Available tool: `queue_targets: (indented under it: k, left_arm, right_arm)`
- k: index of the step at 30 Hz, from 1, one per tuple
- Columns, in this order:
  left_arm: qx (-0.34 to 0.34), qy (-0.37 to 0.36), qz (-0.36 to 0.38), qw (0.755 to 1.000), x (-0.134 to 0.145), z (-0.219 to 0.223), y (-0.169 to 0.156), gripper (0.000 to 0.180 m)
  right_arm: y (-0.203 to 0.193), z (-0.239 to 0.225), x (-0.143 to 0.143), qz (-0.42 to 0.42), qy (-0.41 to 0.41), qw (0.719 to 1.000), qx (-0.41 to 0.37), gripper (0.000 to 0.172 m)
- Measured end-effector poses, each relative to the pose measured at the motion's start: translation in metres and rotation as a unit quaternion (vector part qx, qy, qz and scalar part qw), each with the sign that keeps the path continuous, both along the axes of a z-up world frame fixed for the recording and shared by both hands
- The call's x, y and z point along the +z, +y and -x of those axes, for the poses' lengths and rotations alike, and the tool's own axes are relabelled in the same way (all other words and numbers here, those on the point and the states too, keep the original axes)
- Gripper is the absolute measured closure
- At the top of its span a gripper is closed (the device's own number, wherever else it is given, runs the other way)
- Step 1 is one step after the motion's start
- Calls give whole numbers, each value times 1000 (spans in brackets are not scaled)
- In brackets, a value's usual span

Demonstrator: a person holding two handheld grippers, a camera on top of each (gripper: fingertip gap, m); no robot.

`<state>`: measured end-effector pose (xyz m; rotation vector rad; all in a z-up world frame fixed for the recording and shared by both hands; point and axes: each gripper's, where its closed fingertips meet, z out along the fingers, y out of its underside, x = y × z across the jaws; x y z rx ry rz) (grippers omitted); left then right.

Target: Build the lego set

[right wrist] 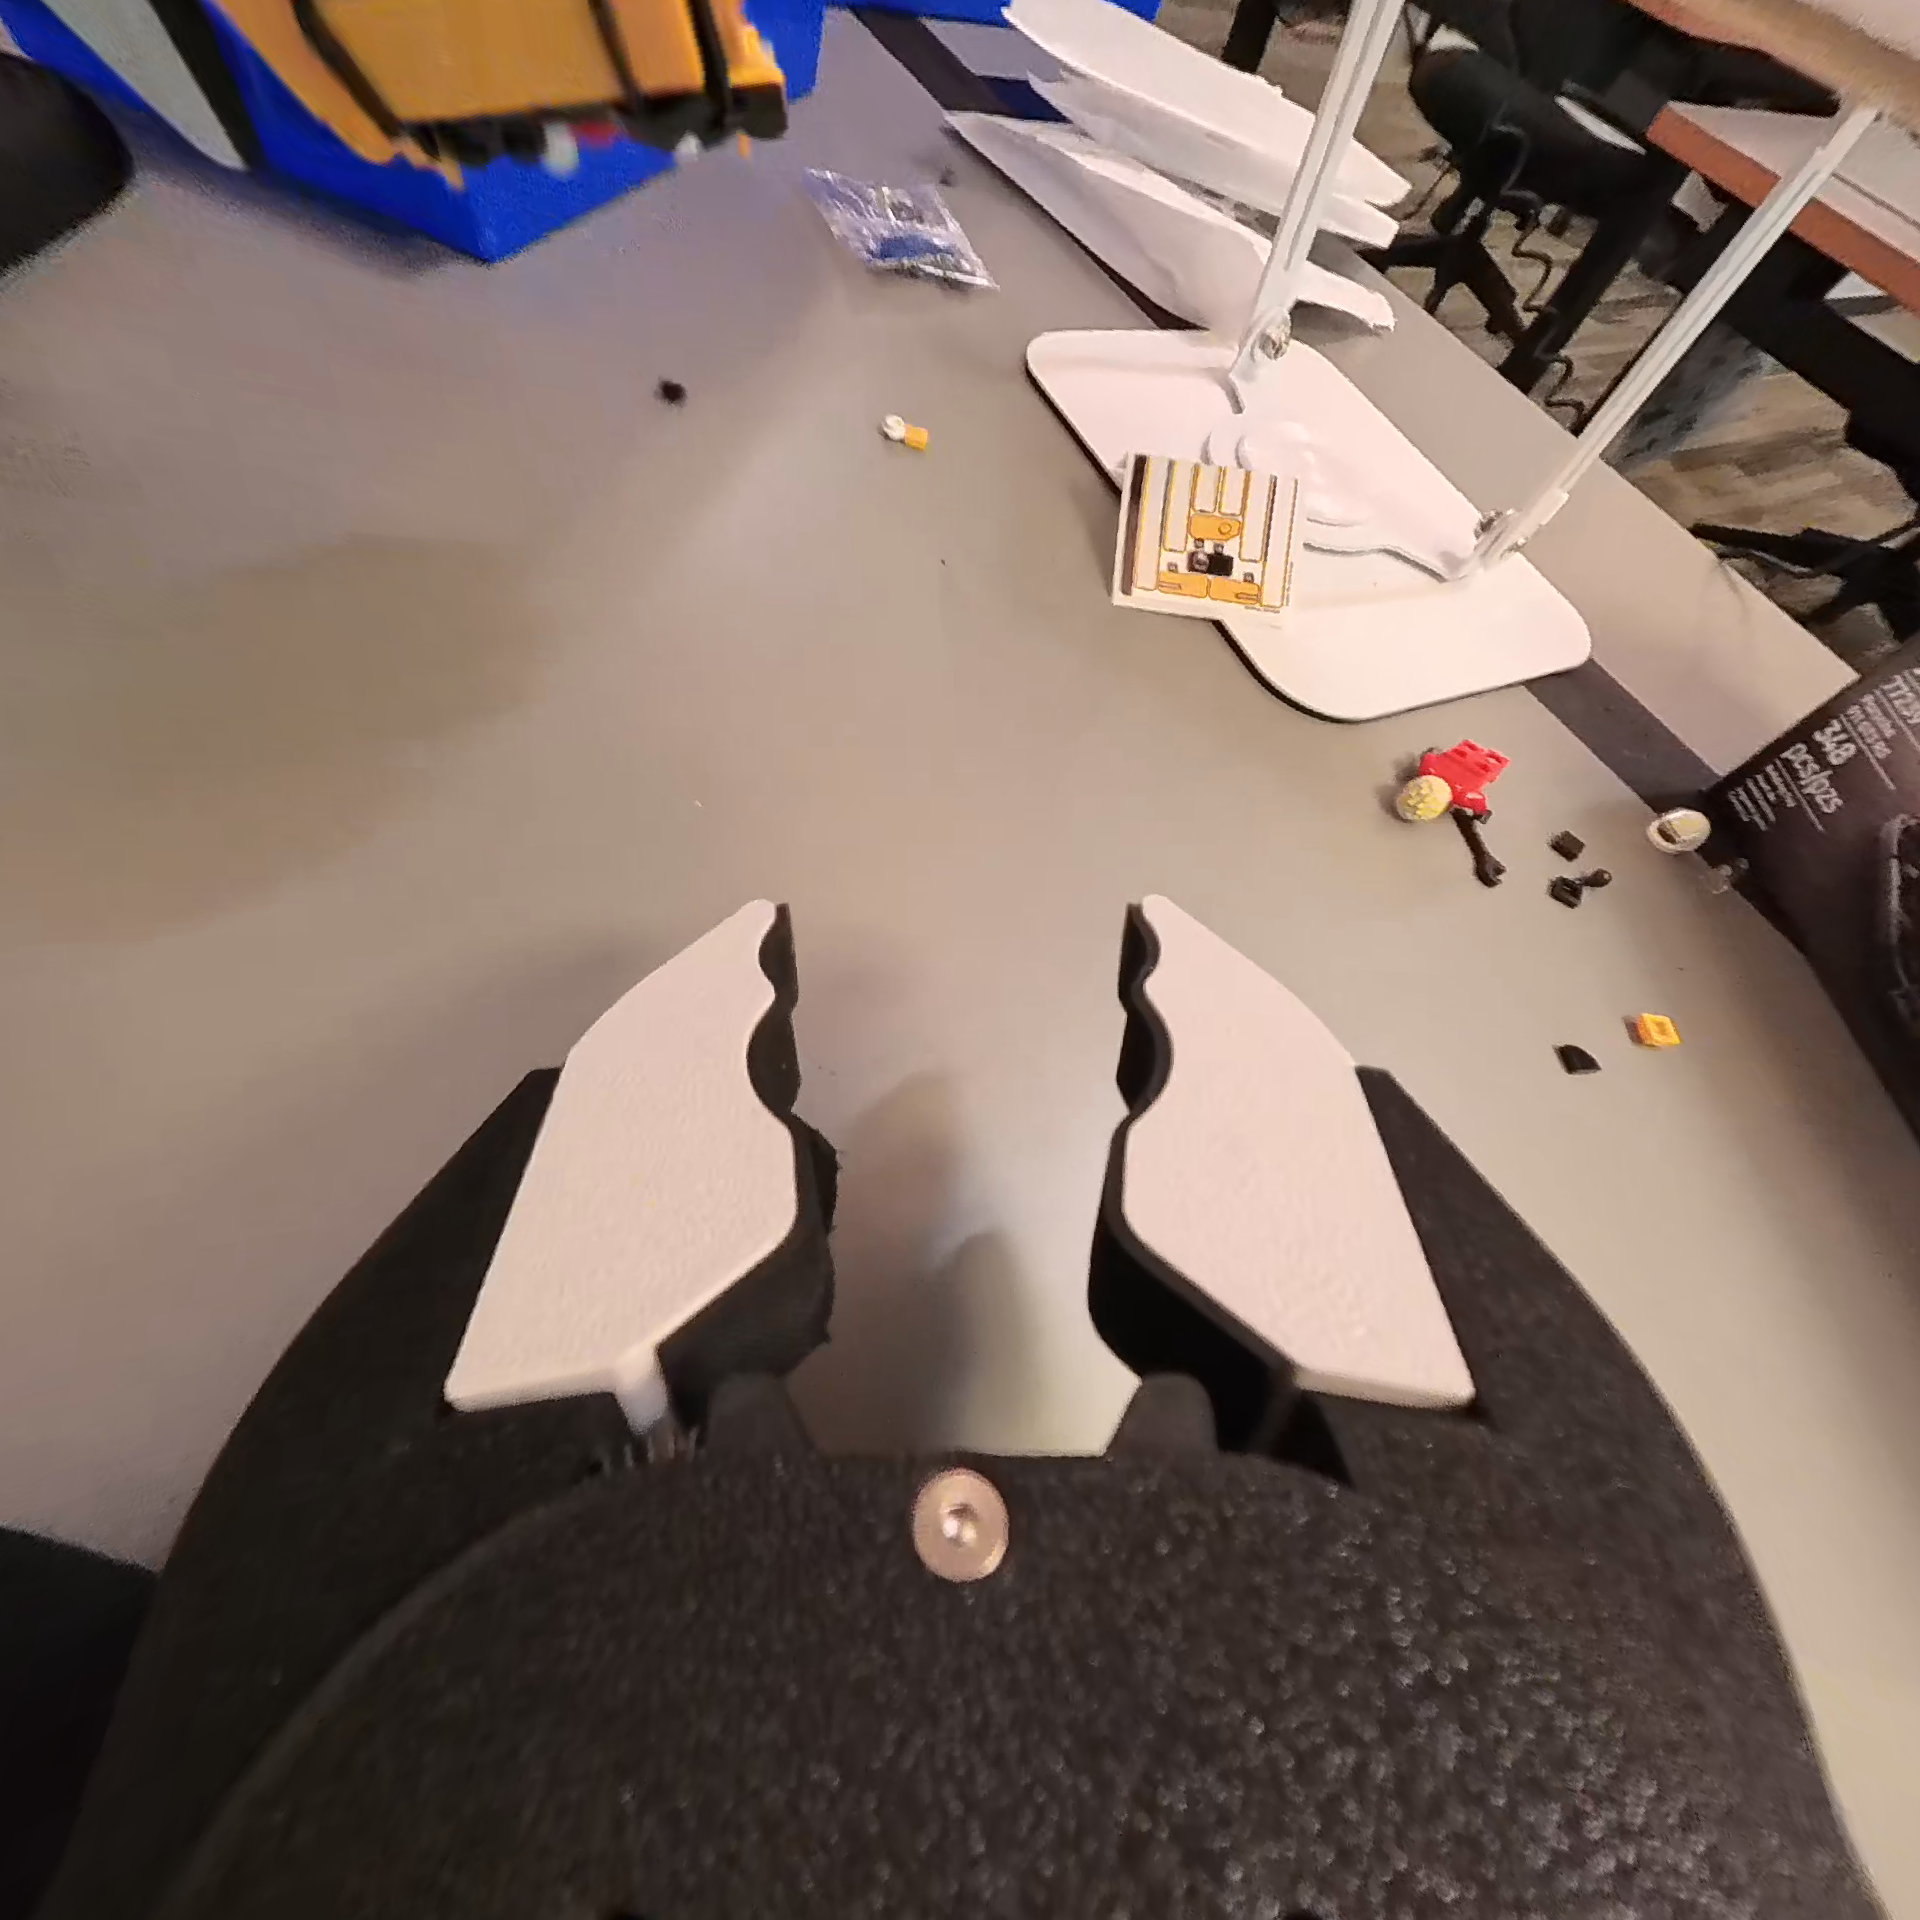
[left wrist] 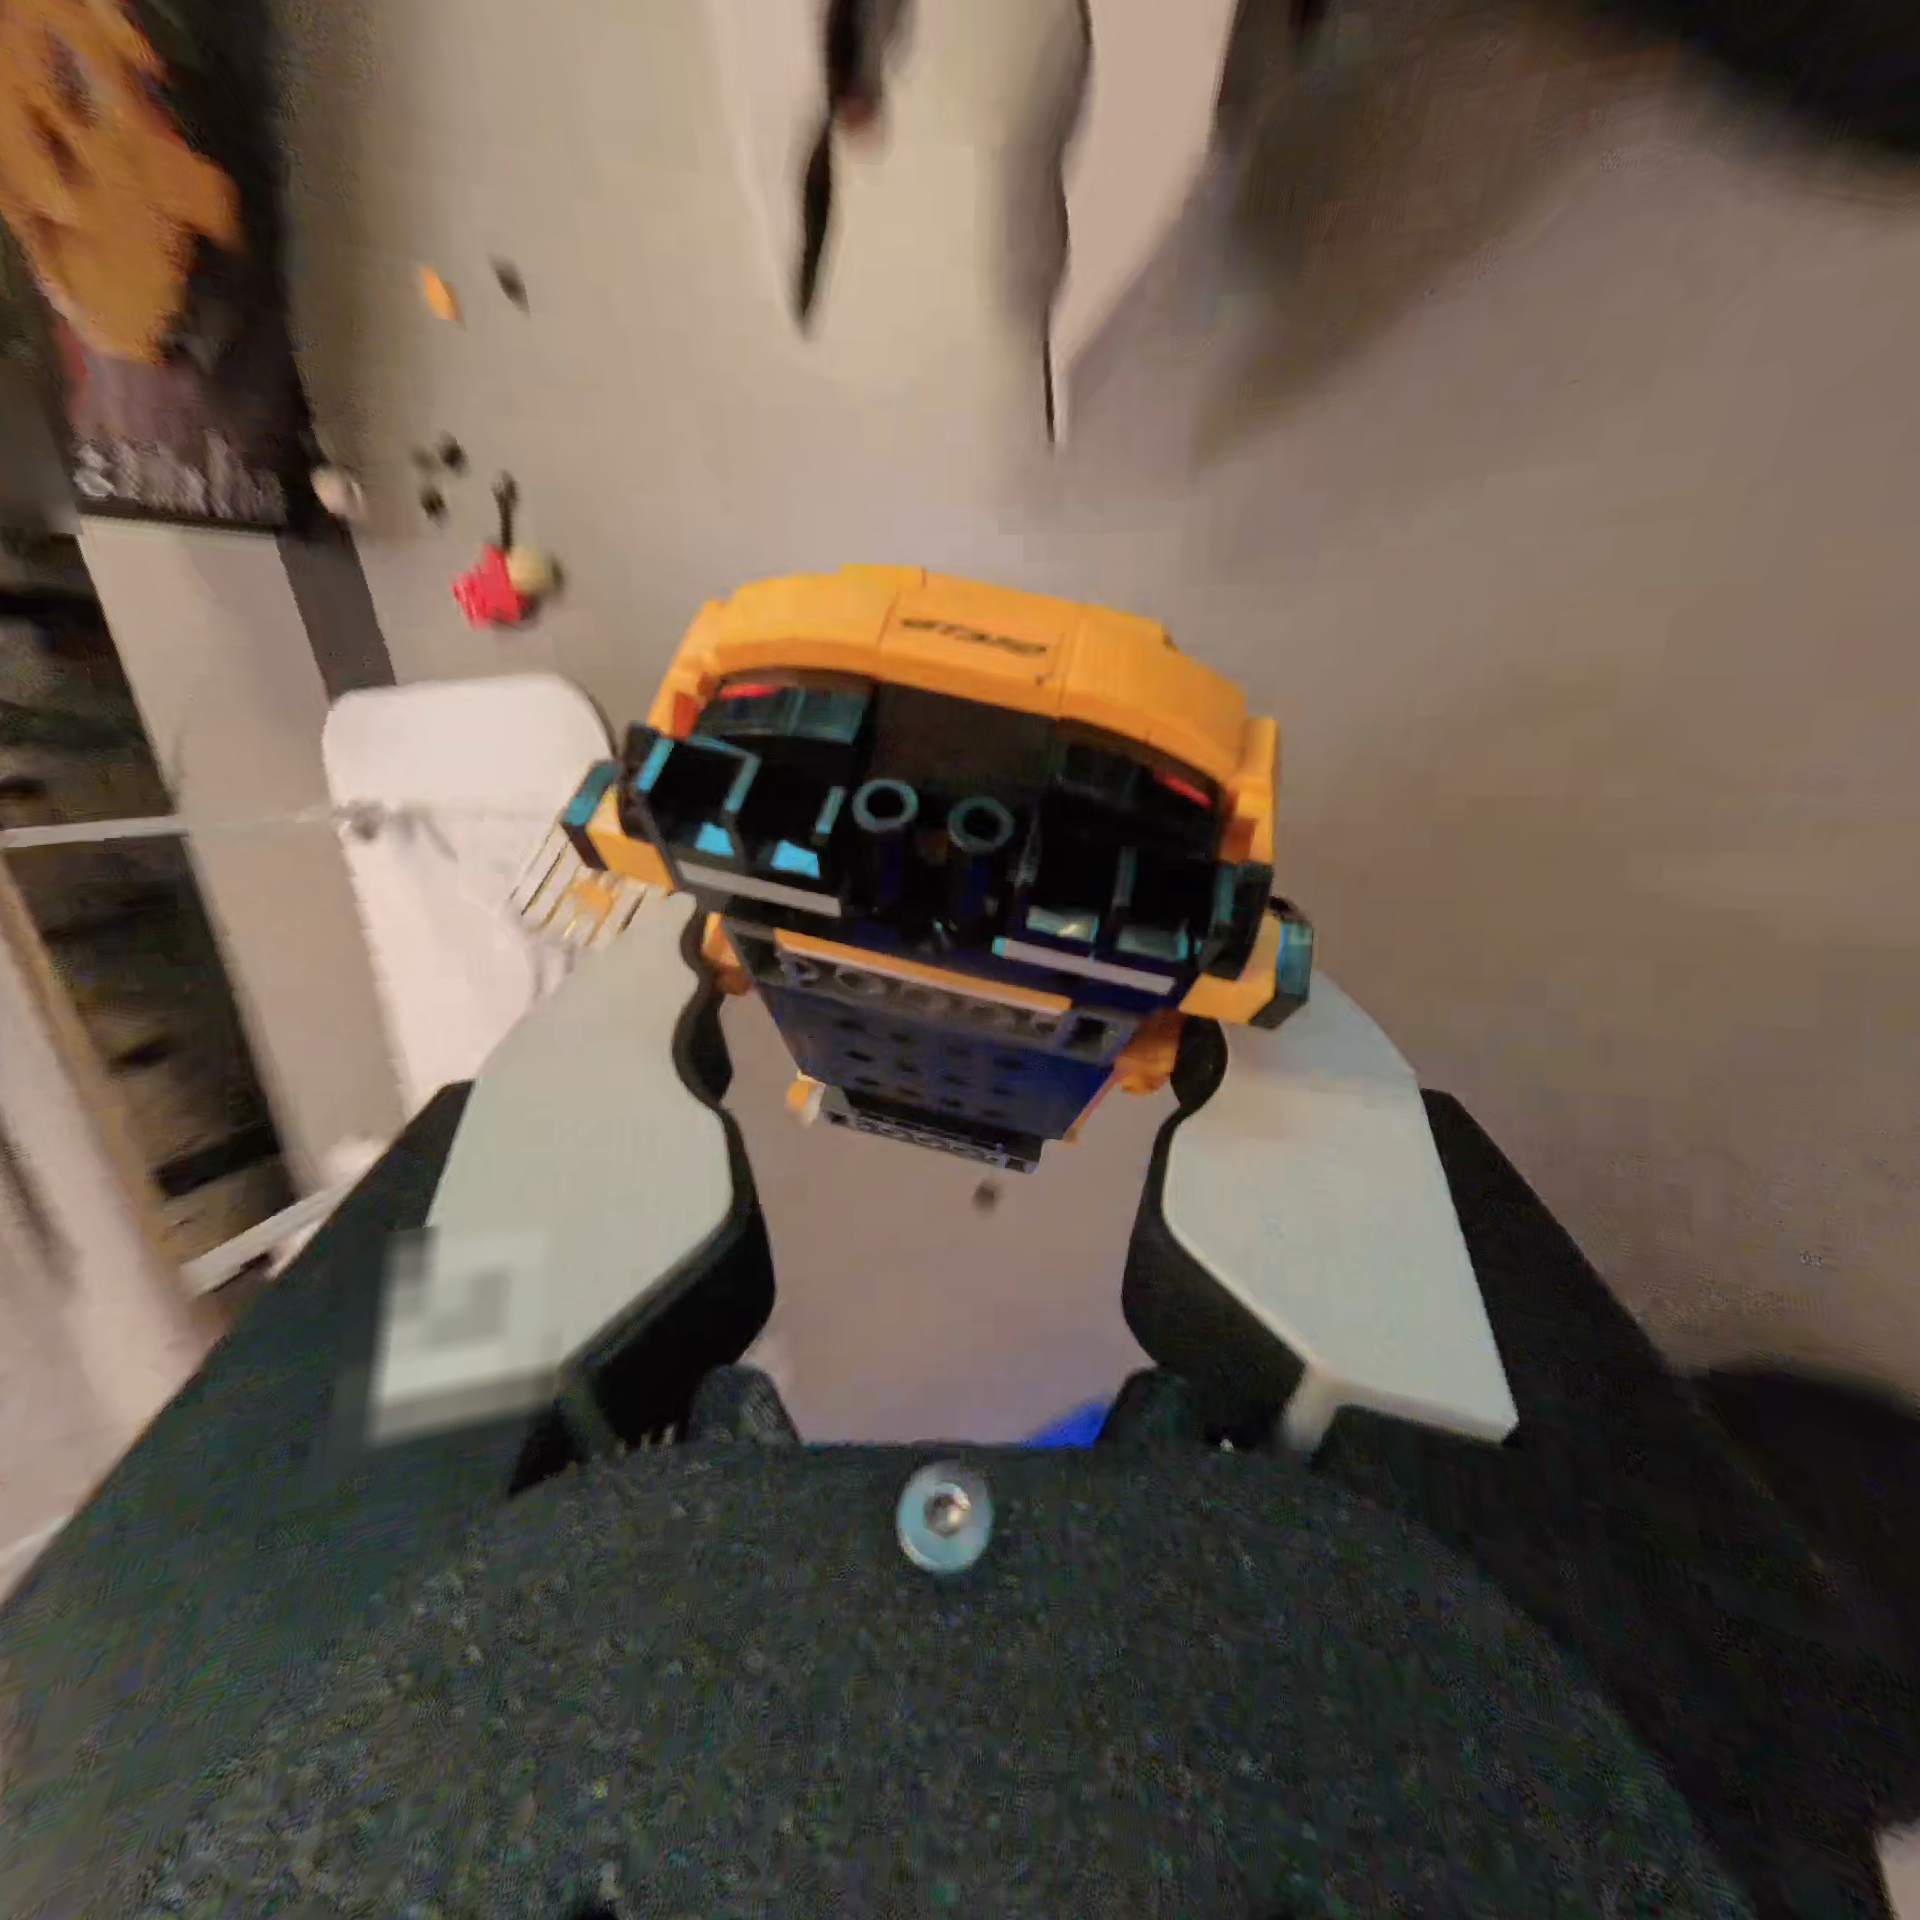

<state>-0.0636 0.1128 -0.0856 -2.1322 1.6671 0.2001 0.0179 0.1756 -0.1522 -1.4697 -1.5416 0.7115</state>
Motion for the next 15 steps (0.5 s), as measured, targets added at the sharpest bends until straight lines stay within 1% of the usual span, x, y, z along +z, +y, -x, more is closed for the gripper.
queue_targets:
  k: [1, 2, 3, 4, 6, 8, 9, 10, 11, 12, 13, 15]
  left_arm:
    - [6, -90, -7, 996, 8, -7, -1, 96]
    - [14, -180, -21, 983, 17, -12, -2, 96]
    - [20, -269, -34, 962, 27, -15, -3, 96]
    - [25, -357, -43, 933, 35, -17, -7, 96]
    - [39, -510, -57, 857, 43, -17, -16, 96]
    - [44, -617, -61, 784, 39, -15, -26, 96]
    - [45, -653, -57, 754, 34, -16, -32, 96]
    - [48, -678, -52, 732, 27, -17, -35, 96]
    - [49, -696, -46, 715, 22, -20, -37, 96]
    - [51, -708, -38, 704, 18, -22, -38, 96]
    - [53, -713, -29, 699, 16, -25, -37, 96]
    - [51, -721, -18, 691, 17, -31, -36, 96]
  right_arm:
    - [-4, 1, 3, 9, 9, 1000, 8, 111]
    - [-9, 3, 6, 20, 21, 999, 20, 111]
    - [-15, 5, 10, 34, 34, 998, 33, 111]
    - [-22, 7, 15, 49, 49, 996, 48, 110]
    - [-41, 13, 27, 82, 76, 990, 82, 107]
    - [-60, 21, 38, 111, 98, 983, 110, 101]
    - [-70, 27, 43, 123, 107, 979, 123, 98]
    - [-80, 32, 46, 134, 110, 975, 136, 95]
    - [-89, 38, 47, 142, 105, 973, 146, 90]
    - [-97, 43, 45, 147, 95, 972, 154, 84]
    - [-103, 49, 42, 148, 85, 972, 159, 81]
    - [-112, 59, 33, 137, 61, 974, 167, 80]
